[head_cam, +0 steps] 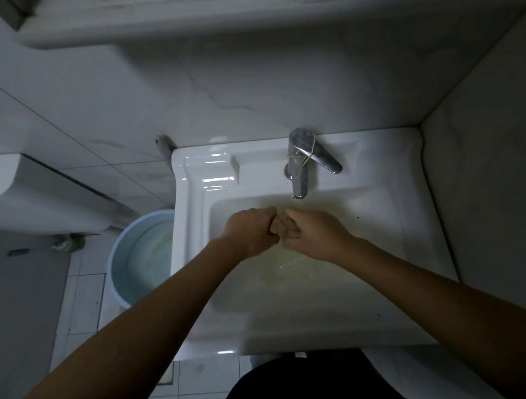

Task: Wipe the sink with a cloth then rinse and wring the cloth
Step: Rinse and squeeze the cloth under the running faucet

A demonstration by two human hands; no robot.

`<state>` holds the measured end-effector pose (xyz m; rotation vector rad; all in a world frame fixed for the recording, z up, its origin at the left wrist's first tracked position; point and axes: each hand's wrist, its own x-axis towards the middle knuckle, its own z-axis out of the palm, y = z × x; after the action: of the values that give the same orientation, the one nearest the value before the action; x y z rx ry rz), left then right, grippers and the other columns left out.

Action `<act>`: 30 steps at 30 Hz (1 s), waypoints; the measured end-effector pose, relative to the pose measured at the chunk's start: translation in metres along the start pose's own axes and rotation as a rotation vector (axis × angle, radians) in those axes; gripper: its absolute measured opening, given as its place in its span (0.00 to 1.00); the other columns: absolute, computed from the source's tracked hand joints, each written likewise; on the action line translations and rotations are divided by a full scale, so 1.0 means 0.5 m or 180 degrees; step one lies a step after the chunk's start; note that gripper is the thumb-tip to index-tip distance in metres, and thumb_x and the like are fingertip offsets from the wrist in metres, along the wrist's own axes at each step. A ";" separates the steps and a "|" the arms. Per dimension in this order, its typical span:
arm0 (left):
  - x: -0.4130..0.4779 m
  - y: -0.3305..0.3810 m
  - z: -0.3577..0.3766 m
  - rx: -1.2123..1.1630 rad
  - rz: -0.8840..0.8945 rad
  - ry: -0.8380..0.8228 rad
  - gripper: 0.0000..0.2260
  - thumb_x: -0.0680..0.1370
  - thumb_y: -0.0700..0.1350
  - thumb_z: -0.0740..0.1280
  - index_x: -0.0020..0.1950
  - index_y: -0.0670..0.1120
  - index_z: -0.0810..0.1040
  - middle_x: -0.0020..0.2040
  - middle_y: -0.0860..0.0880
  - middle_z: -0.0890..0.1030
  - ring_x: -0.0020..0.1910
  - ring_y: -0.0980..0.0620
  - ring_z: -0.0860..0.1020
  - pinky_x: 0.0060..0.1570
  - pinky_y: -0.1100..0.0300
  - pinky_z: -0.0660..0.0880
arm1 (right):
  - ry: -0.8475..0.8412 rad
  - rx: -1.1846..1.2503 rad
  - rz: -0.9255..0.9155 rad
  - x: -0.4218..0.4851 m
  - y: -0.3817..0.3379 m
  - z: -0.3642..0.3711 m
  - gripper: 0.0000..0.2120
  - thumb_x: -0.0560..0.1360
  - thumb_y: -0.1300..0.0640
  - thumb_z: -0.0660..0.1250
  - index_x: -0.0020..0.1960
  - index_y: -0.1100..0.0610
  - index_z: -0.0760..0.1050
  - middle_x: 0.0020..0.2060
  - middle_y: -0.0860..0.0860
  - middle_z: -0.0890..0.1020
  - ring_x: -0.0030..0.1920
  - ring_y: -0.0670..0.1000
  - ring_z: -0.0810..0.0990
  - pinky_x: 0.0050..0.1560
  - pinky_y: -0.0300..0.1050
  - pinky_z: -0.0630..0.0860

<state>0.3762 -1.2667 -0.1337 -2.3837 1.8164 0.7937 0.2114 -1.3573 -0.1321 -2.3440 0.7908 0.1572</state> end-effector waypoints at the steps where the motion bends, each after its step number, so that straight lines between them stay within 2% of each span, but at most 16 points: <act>1: -0.014 0.000 0.012 0.0024 0.0250 0.0487 0.22 0.75 0.51 0.68 0.68 0.48 0.74 0.60 0.46 0.80 0.52 0.41 0.82 0.42 0.52 0.79 | -0.0226 0.0567 0.0334 0.002 -0.006 -0.013 0.12 0.66 0.45 0.67 0.39 0.50 0.68 0.35 0.46 0.79 0.35 0.52 0.77 0.32 0.45 0.68; 2: -0.029 0.003 0.021 0.0036 0.0504 0.0861 0.27 0.74 0.49 0.68 0.73 0.47 0.70 0.64 0.45 0.77 0.54 0.42 0.81 0.41 0.50 0.80 | -0.0526 0.1208 0.0623 0.007 -0.010 -0.028 0.11 0.64 0.45 0.67 0.38 0.51 0.70 0.33 0.47 0.79 0.32 0.51 0.76 0.31 0.44 0.69; 4: -0.048 0.012 0.028 0.0171 0.0932 0.1286 0.31 0.73 0.46 0.68 0.76 0.44 0.68 0.65 0.43 0.76 0.56 0.43 0.80 0.38 0.51 0.81 | -0.1338 0.2096 0.1006 0.014 -0.016 -0.063 0.10 0.63 0.47 0.65 0.39 0.52 0.74 0.29 0.47 0.75 0.26 0.48 0.69 0.27 0.40 0.62; 5: -0.052 0.015 0.028 0.0198 0.1082 0.1398 0.28 0.73 0.45 0.69 0.74 0.44 0.71 0.62 0.43 0.78 0.54 0.43 0.81 0.36 0.52 0.80 | -0.1750 0.2232 0.1065 0.014 -0.019 -0.079 0.09 0.64 0.48 0.66 0.39 0.52 0.74 0.28 0.47 0.72 0.25 0.46 0.66 0.26 0.39 0.59; 7: -0.057 0.023 0.018 0.0185 0.1269 0.1535 0.18 0.73 0.46 0.72 0.62 0.42 0.79 0.49 0.44 0.82 0.43 0.42 0.82 0.29 0.54 0.76 | -0.2174 0.1830 0.0968 0.015 -0.025 -0.095 0.07 0.63 0.50 0.68 0.35 0.51 0.73 0.28 0.48 0.70 0.24 0.46 0.63 0.25 0.37 0.58; 9: -0.053 0.032 0.004 0.0360 0.1301 0.1551 0.11 0.70 0.45 0.76 0.47 0.43 0.81 0.36 0.44 0.82 0.32 0.40 0.81 0.25 0.57 0.72 | -0.2012 0.0962 0.0777 0.017 -0.035 -0.091 0.10 0.60 0.49 0.71 0.29 0.51 0.70 0.25 0.47 0.71 0.23 0.48 0.65 0.26 0.38 0.63; 11: -0.046 0.041 -0.012 0.0513 0.1177 0.1360 0.07 0.71 0.47 0.75 0.42 0.44 0.82 0.32 0.43 0.83 0.29 0.37 0.81 0.29 0.58 0.72 | -0.1661 0.0324 0.0524 0.020 -0.039 -0.074 0.13 0.60 0.48 0.72 0.28 0.53 0.70 0.25 0.47 0.74 0.25 0.49 0.70 0.28 0.39 0.66; 13: -0.033 0.048 -0.027 0.0677 0.0886 0.0769 0.09 0.74 0.50 0.69 0.48 0.48 0.84 0.41 0.42 0.86 0.39 0.37 0.83 0.38 0.57 0.72 | -0.1220 -0.0381 0.0217 0.021 -0.033 -0.054 0.12 0.63 0.48 0.71 0.31 0.54 0.73 0.26 0.49 0.77 0.27 0.51 0.76 0.28 0.39 0.66; 15: -0.018 0.053 -0.032 0.0782 0.0644 0.0163 0.12 0.75 0.53 0.66 0.51 0.49 0.84 0.47 0.44 0.86 0.47 0.38 0.83 0.43 0.58 0.71 | -0.0751 -0.1097 -0.0187 0.023 -0.025 -0.034 0.09 0.68 0.48 0.67 0.40 0.54 0.79 0.34 0.52 0.82 0.36 0.57 0.82 0.32 0.40 0.67; 17: -0.006 0.054 -0.020 0.0601 0.0324 -0.0183 0.10 0.73 0.53 0.66 0.44 0.48 0.82 0.45 0.46 0.85 0.48 0.40 0.83 0.43 0.58 0.71 | -0.0348 -0.1525 -0.0594 0.030 -0.015 -0.010 0.12 0.71 0.48 0.65 0.46 0.54 0.81 0.41 0.54 0.84 0.42 0.60 0.84 0.36 0.42 0.68; 20: 0.007 0.049 0.009 -0.0074 -0.0202 -0.0686 0.10 0.71 0.51 0.67 0.33 0.49 0.73 0.33 0.52 0.75 0.44 0.43 0.81 0.37 0.60 0.71 | -0.0142 -0.1817 -0.0963 0.044 -0.001 0.011 0.09 0.71 0.50 0.66 0.43 0.55 0.81 0.41 0.55 0.84 0.41 0.62 0.84 0.37 0.44 0.66; 23: 0.021 0.043 0.022 -0.0979 -0.0551 -0.1055 0.06 0.69 0.48 0.72 0.38 0.46 0.83 0.36 0.50 0.79 0.42 0.47 0.81 0.38 0.59 0.75 | -0.0190 -0.1964 -0.1114 0.058 0.010 0.015 0.08 0.71 0.51 0.67 0.39 0.55 0.81 0.38 0.55 0.85 0.38 0.62 0.83 0.36 0.44 0.64; 24: 0.023 0.043 0.026 -0.1342 -0.0663 -0.1150 0.05 0.68 0.46 0.73 0.38 0.45 0.83 0.35 0.49 0.79 0.37 0.49 0.80 0.36 0.60 0.75 | -0.0186 -0.1967 -0.1172 0.063 0.014 0.013 0.07 0.70 0.52 0.68 0.38 0.54 0.81 0.36 0.55 0.84 0.36 0.62 0.83 0.36 0.43 0.64; 26: 0.019 0.048 0.033 -0.2058 -0.0946 -0.1378 0.08 0.66 0.44 0.74 0.31 0.44 0.77 0.29 0.49 0.73 0.23 0.52 0.70 0.27 0.63 0.66 | -0.0225 -0.1999 -0.1255 0.069 0.024 0.009 0.05 0.70 0.52 0.68 0.40 0.52 0.81 0.34 0.53 0.84 0.34 0.61 0.82 0.35 0.43 0.64; 27: 0.016 0.051 0.038 -0.2395 -0.1086 -0.1500 0.10 0.65 0.44 0.73 0.30 0.45 0.73 0.26 0.49 0.69 0.20 0.52 0.64 0.25 0.65 0.62 | -0.0247 -0.2028 -0.1290 0.071 0.031 0.009 0.05 0.70 0.52 0.67 0.42 0.51 0.80 0.34 0.53 0.84 0.34 0.60 0.82 0.35 0.43 0.65; 30: 0.003 0.065 0.060 -0.3136 -0.1372 -0.1709 0.14 0.67 0.41 0.71 0.31 0.48 0.66 0.23 0.51 0.64 0.19 0.53 0.58 0.25 0.67 0.57 | -0.0190 -0.2015 -0.1441 0.068 0.046 0.009 0.03 0.69 0.54 0.68 0.42 0.52 0.79 0.33 0.53 0.83 0.33 0.59 0.82 0.34 0.43 0.65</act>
<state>0.3361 -1.2684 -0.1517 -2.4106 0.7028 2.3238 0.2261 -1.3858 -0.1586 -3.0268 0.1636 0.3135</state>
